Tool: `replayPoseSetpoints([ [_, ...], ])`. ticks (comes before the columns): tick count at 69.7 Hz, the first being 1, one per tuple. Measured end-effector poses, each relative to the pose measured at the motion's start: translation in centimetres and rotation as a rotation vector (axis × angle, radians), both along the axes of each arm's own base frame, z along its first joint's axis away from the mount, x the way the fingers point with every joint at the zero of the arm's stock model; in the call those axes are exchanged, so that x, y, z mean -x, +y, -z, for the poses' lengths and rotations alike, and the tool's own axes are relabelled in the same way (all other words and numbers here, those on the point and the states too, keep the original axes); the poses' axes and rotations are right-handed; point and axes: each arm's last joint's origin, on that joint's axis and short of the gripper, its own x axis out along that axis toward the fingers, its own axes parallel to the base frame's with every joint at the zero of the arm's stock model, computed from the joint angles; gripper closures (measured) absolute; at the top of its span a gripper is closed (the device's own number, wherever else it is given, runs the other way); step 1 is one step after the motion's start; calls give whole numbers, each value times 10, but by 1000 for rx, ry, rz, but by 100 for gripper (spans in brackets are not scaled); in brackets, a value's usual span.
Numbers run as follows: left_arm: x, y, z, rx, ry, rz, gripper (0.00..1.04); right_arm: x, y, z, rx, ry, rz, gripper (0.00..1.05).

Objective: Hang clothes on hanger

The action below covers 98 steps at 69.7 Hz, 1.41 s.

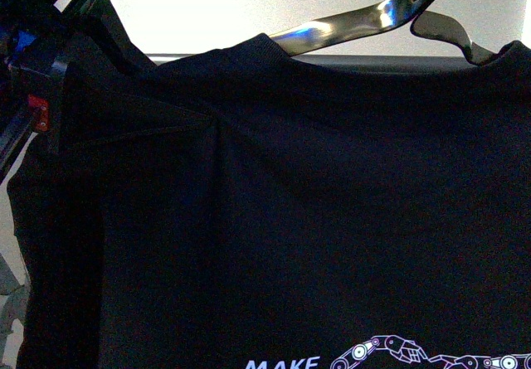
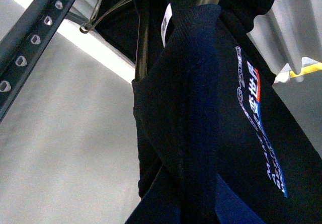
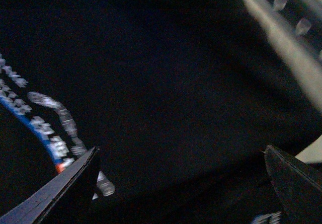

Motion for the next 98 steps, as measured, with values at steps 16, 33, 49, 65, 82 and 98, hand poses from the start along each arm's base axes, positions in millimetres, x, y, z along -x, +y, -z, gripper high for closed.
replayPoseSetpoints([
  [16,0,0,0,0,0,0,101,-49,25,-55,362,-190,-118,7],
  [33,0,0,0,-1,0,-1,101,-90,45,-51,380,-130,-190,7],
  [49,0,0,0,-3,3,-11,101,-129,51,-54,352,-26,-152,32],
  [65,0,0,0,8,5,8,82,-130,41,-45,323,23,-143,72],
  [82,0,0,-1,9,1,10,43,-126,16,-29,315,81,-124,94],
  [98,-4,6,-2,265,31,-383,5,-114,-9,-18,243,151,-88,95],
])
